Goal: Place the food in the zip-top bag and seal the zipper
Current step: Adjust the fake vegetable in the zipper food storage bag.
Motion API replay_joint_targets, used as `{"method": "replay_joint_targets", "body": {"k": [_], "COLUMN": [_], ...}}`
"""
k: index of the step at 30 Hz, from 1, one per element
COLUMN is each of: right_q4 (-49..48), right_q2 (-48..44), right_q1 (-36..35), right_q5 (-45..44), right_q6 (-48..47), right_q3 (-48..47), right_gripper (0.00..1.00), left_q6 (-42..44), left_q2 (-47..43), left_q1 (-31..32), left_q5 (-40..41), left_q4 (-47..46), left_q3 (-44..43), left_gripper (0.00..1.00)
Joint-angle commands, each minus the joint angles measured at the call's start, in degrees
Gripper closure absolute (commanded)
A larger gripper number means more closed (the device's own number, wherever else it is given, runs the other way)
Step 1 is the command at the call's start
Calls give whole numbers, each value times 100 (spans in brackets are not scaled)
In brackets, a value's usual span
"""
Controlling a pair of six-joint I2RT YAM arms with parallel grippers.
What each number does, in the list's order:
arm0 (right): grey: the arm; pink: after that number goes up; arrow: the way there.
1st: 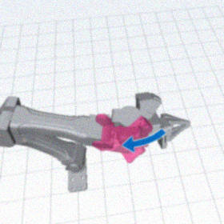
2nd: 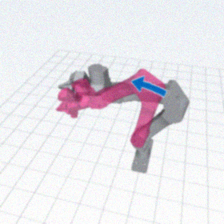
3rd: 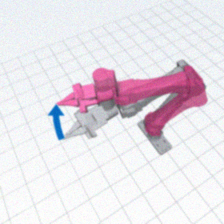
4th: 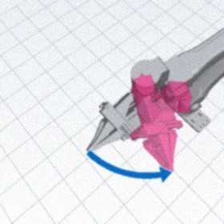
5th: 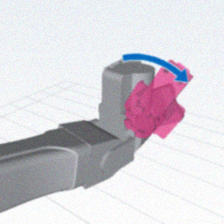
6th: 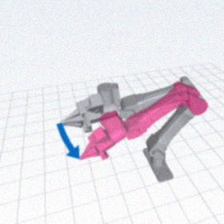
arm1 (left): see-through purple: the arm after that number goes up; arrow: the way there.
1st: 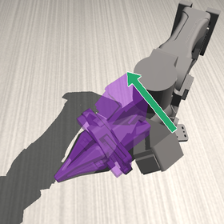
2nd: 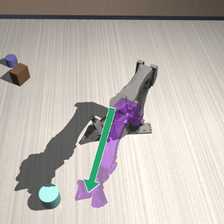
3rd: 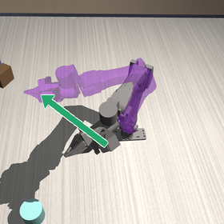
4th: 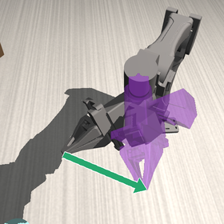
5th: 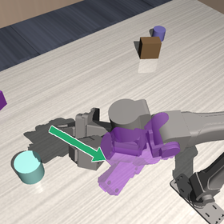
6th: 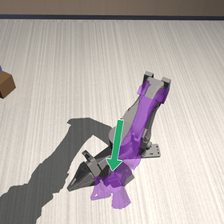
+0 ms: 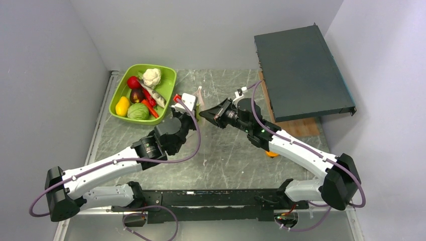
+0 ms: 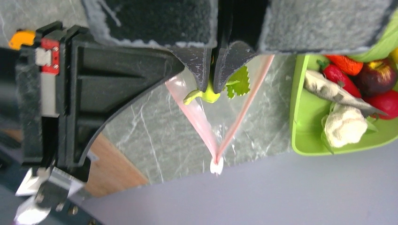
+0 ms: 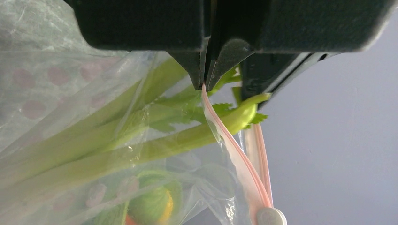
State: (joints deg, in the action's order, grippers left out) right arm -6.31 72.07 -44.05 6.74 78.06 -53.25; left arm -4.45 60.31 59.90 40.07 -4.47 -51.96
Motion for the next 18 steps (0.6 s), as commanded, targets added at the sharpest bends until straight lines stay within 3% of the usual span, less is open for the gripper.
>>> {"method": "replay_joint_targets", "body": {"k": [1, 8, 18], "right_q4": [-453, -615, -1094], "right_q2": [46, 75, 234], "right_q1": [89, 258, 520], "right_q5": [192, 345, 670], "right_q6": [168, 264, 494], "right_q3": [115, 239, 694], "right_gripper": [100, 100, 100], "left_q6": [590, 890, 62], "left_q2": [-29, 181, 595], "left_q1": [-66, -238, -308], "left_q5": [265, 71, -142], "left_q4": [-1198, -1533, -1884], "left_q3": [-26, -106, 576], "left_gripper": [100, 100, 100]}}
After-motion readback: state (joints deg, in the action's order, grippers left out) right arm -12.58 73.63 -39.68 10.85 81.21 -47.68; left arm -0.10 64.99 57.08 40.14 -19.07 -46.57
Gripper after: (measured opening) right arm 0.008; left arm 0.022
